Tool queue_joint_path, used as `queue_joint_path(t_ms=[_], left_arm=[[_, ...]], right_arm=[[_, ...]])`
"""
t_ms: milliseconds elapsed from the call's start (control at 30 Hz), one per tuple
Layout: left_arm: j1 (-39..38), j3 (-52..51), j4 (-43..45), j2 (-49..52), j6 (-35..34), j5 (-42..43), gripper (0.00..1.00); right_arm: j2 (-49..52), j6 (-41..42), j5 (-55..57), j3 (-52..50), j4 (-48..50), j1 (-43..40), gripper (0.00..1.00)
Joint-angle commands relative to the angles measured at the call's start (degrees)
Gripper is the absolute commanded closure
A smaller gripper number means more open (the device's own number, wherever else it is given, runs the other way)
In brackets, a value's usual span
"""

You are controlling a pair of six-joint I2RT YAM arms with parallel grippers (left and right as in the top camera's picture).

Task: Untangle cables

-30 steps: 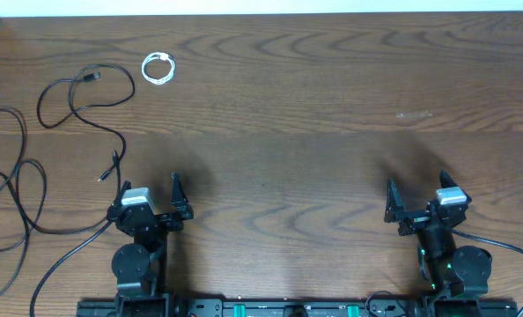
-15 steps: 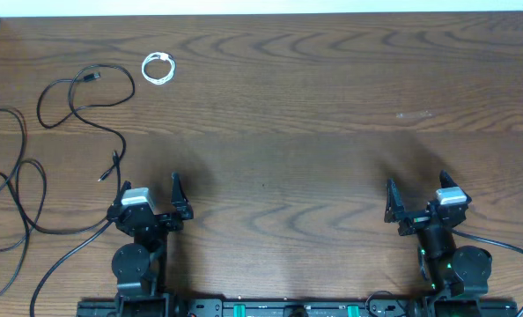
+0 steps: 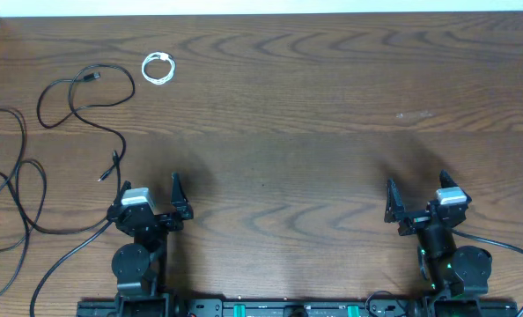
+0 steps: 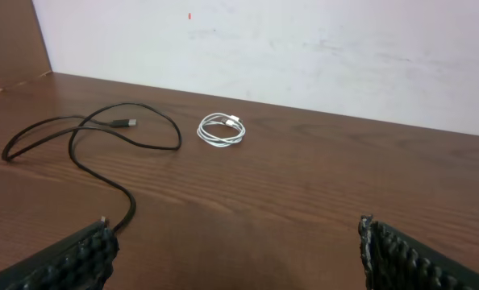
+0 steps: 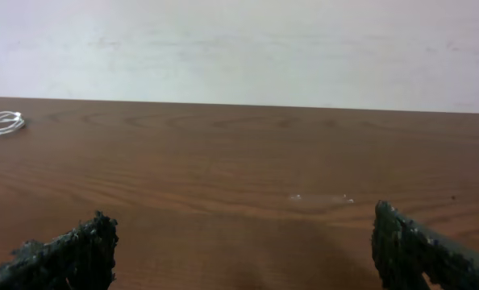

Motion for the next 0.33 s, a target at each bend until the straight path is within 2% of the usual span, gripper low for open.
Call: queue_joint_path(t_ms=[0,300], left_arm=[[0.2,-0.8,-2.5,0.1,0.8,-0.4,0.03],[0.2,-0.8,-2.5,0.1,0.7,-0.4,0.02]], right_arm=[[-0.4,-0.9,-0.3,-0.2,-0.1,-0.3,0.01],[-0.4,-0.9,-0.3,-0.1,-0.1,-0.3,0.01]])
